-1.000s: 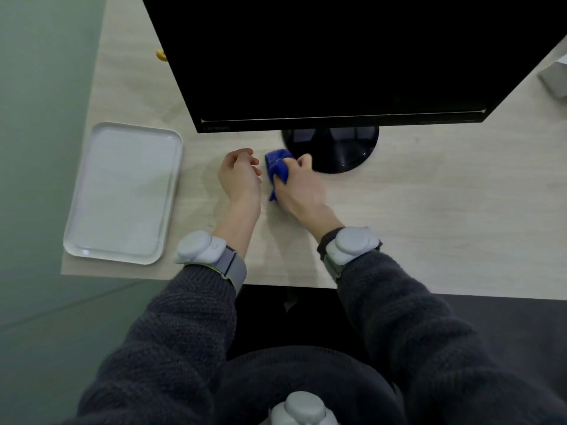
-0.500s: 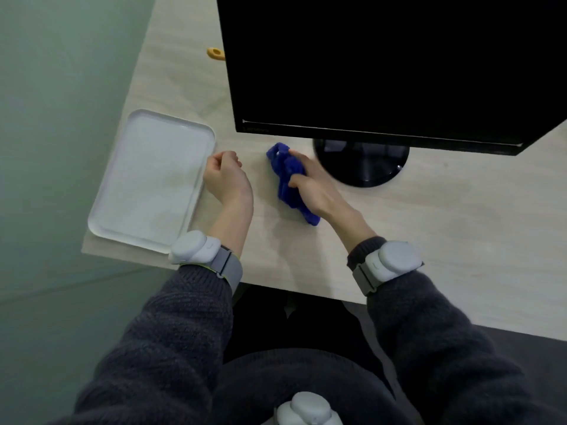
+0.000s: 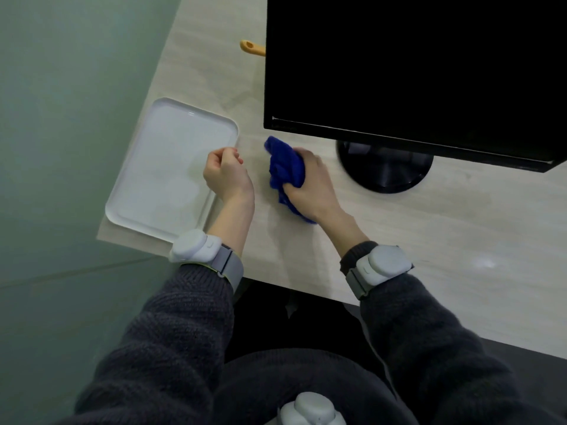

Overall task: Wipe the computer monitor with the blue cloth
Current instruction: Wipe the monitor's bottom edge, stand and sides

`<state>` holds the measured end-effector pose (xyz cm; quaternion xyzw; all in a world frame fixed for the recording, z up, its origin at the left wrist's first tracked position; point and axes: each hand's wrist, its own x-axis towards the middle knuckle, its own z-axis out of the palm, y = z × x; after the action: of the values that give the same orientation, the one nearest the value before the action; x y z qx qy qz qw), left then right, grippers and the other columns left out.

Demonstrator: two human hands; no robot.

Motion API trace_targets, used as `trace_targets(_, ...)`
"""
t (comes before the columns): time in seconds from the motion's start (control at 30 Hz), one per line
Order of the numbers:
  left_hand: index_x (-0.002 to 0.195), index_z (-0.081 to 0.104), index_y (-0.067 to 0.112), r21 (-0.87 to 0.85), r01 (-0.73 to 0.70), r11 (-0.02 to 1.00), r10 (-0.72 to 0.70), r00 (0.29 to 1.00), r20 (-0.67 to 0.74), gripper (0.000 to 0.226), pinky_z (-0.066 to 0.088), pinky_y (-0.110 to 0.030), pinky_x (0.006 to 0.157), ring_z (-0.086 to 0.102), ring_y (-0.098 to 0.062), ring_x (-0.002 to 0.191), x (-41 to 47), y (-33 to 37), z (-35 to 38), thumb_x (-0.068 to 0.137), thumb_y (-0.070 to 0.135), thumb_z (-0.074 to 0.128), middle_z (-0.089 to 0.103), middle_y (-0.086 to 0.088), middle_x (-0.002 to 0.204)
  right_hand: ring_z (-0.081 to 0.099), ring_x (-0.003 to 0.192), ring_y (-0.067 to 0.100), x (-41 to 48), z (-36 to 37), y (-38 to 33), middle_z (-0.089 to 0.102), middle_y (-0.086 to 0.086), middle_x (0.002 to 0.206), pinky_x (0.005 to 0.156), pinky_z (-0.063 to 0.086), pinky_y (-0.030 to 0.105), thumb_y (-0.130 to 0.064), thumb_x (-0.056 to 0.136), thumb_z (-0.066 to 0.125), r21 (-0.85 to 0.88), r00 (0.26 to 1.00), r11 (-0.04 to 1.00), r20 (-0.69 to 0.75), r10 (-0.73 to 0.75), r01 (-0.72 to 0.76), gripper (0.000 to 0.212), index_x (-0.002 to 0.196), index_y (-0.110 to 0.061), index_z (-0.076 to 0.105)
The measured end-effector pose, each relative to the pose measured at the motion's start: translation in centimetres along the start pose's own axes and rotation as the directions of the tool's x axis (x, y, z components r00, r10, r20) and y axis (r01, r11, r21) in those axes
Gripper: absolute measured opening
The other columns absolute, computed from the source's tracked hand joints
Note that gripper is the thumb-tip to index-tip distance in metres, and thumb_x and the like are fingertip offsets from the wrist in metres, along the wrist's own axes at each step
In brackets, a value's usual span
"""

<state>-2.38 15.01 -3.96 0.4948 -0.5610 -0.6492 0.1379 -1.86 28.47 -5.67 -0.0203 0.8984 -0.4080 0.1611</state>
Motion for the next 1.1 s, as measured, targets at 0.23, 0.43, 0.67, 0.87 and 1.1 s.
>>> trace_targets(0.23, 0.063, 0.055, 0.016, -0.023, 0.008, 1.0, -0.007, 1.0, 0.019, 0.019, 0.033, -0.025, 0.046, 0.044, -0.022, 0.058, 0.8, 0.0, -0.7, 0.074, 0.004, 0.045, 0.05, -0.002, 0.059, 0.029, 0.13, 0.034, 2.0, 2.1, 0.9, 0.024, 0.009, 0.153, 0.104, 0.033, 0.046, -0.023, 0.093, 0.049, -0.461, 0.996, 0.887, -0.08, -0.026, -0.014, 0.054, 0.145, -0.017, 0.034)
trace_targets(0.43, 0.061, 0.054, 0.016, -0.046, -0.007, 0.999, 0.008, 0.999, 0.031, 0.018, 0.032, -0.026, 0.047, 0.041, -0.019, 0.05, 1.0, 0.3, -0.6, 0.071, 0.005, 0.045, 0.048, -0.002, 0.055, 0.043, 0.11, 0.035, 2.1, 4.2, -1.9, 0.042, 0.004, 0.142, 0.092, 0.041, 0.043, -0.015, 0.089, 0.051, -0.459, 0.99, 0.878, 0.031, -0.138, 0.137, 0.045, 0.134, -0.017, 0.048)
trace_targets(0.67, 0.067, 0.057, 0.017, -0.041, -0.129, 0.991, 0.133, 0.982, 0.134, 0.015, 0.039, -0.027, 0.056, 0.048, -0.015, 0.057, 0.5, 2.2, 0.9, 0.071, 0.009, 0.045, 0.055, 0.002, 0.061, 0.048, 0.112, 0.03, -0.5, 0.9, -3.0, 0.052, 0.008, 0.13, 0.091, 0.044, 0.042, -0.017, 0.09, 0.046, -0.339, 0.971, 0.926, 0.223, -0.09, 0.164, 0.042, 0.132, -0.019, 0.051)
trace_targets(0.87, 0.098, 0.065, 0.019, 0.127, -0.155, 0.98, 0.08, 0.886, 0.457, 0.027, 0.047, -0.029, 0.081, 0.059, -0.019, 0.095, 1.4, 3.8, 2.8, 0.092, 0.018, 0.038, 0.066, 0.001, 0.105, 0.047, 0.105, 0.028, -0.3, -2.8, -6.1, 0.05, 0.012, 0.12, 0.068, 0.042, 0.032, -0.021, 0.085, 0.058, -0.446, 0.911, 0.876, -0.258, -0.322, 0.183, 0.045, 0.129, -0.015, 0.051)
trace_targets(1.1, 0.076, 0.068, 0.019, 0.094, 0.011, 0.996, -0.057, 0.863, 0.501, 0.031, 0.05, -0.028, 0.061, 0.065, -0.021, 0.076, 2.0, 3.9, 3.3, 0.09, 0.022, 0.041, 0.069, -0.005, 0.085, 0.047, 0.101, 0.035, 0.9, -0.8, -7.2, 0.05, 0.018, 0.122, 0.071, 0.05, 0.041, -0.013, 0.083, 0.062, -0.563, 0.93, 0.817, -0.222, -0.294, 0.124, 0.054, 0.135, -0.008, 0.047)
